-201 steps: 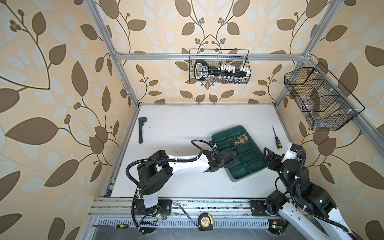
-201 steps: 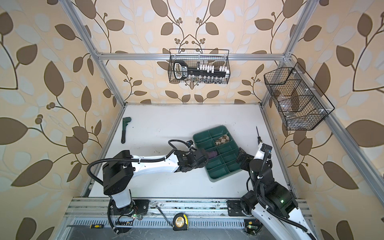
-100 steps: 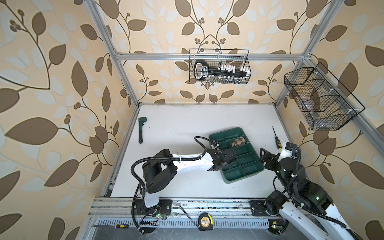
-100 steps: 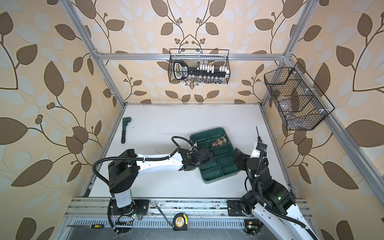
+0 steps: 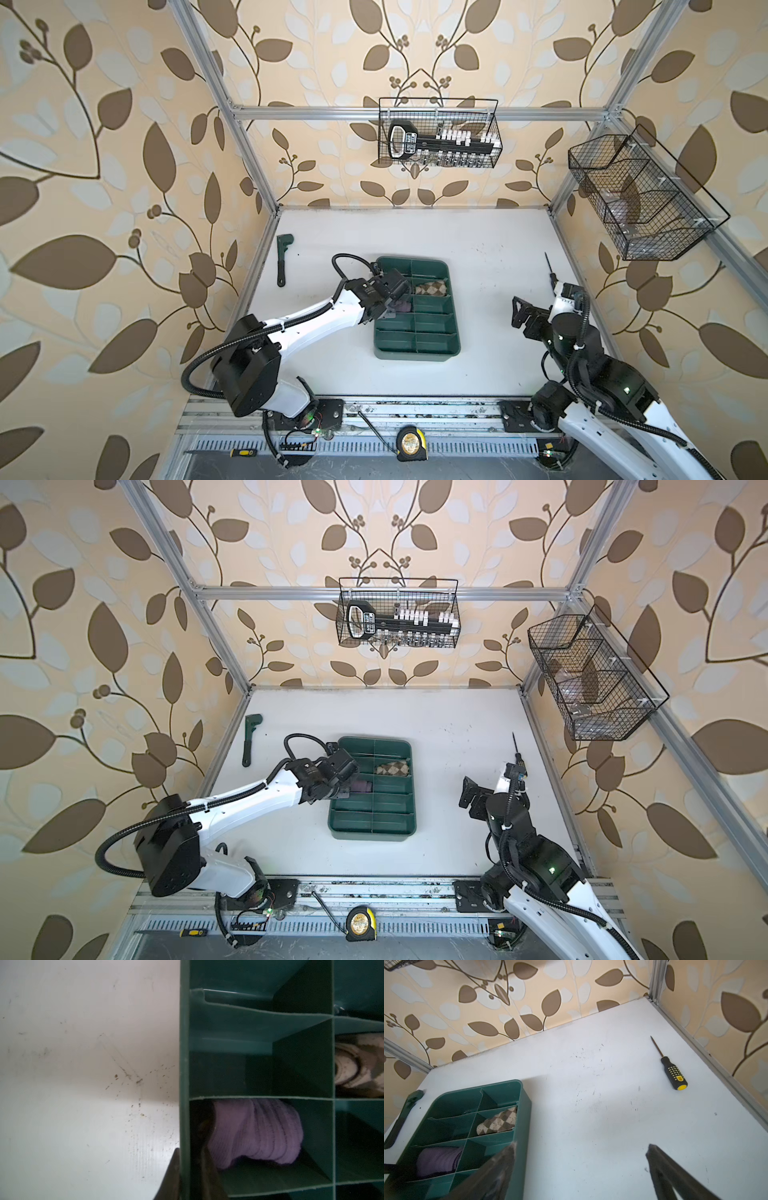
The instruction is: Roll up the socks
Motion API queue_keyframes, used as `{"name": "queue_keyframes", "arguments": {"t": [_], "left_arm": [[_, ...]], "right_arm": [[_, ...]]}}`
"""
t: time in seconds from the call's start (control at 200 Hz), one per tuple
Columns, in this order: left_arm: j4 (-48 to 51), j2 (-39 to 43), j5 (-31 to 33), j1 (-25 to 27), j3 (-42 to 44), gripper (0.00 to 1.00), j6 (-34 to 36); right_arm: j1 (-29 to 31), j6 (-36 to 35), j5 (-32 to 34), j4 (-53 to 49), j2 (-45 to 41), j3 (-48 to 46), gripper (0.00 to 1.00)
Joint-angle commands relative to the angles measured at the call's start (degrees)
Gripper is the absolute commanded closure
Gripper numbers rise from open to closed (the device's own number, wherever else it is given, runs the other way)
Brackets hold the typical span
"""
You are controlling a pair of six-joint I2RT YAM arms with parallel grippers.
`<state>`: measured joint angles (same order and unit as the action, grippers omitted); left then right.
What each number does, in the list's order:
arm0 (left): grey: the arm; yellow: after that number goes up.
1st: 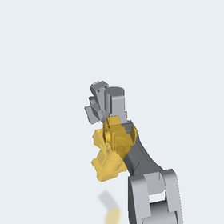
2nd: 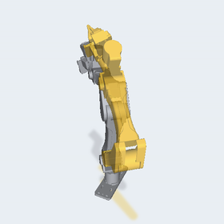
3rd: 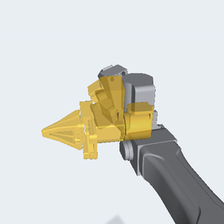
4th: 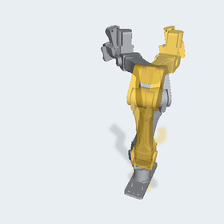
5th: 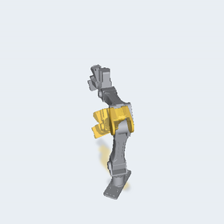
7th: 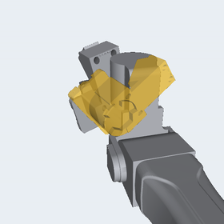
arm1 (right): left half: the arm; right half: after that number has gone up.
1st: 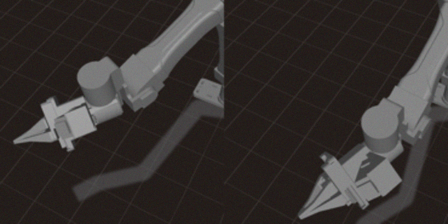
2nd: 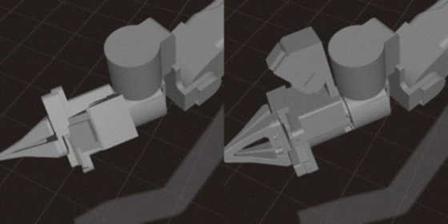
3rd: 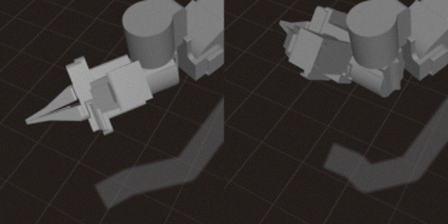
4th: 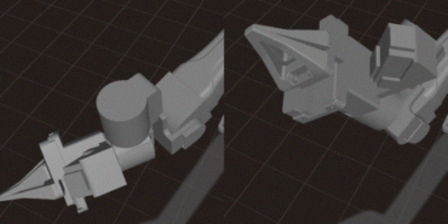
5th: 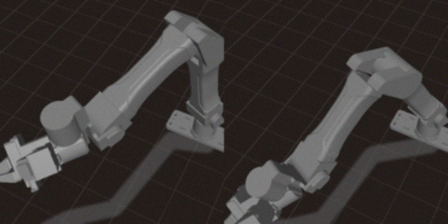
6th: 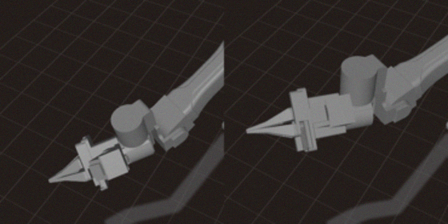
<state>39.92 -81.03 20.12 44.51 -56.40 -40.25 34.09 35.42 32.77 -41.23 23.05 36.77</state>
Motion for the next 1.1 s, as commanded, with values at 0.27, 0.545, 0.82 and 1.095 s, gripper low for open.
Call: {"name": "queue_keyframes", "arguments": {"t": [0.27, 0.545, 0.82, 1.095], "left_arm": [[0.5, 3.3, 1.0, -0.3, 3.1, 0.75, 8.8], [10.7, 9.6, 8.2, -0.4, -13.2, 0.2, 15.1], [-27.0, 29.0, 41.6, -4.4, -0.8, 0.01, 49.9], [-54.7, 29.3, 29.0, -31.4, 27.7, 0.01, 45.1]], "right_arm": [[0.9, 4.5, 6.4, 0.4, 1.5, -1.1, 0.0], [0.7, -1.7, 19.2, 7.5, 1.1, -0.2, 0.0], [-1.0, -37.9, 15.2, 34.5, 6.1, -6.9, 0.0], [-7.1, -40.6, 10.6, 58.7, 4.4, -22.2, 0.0]]}}
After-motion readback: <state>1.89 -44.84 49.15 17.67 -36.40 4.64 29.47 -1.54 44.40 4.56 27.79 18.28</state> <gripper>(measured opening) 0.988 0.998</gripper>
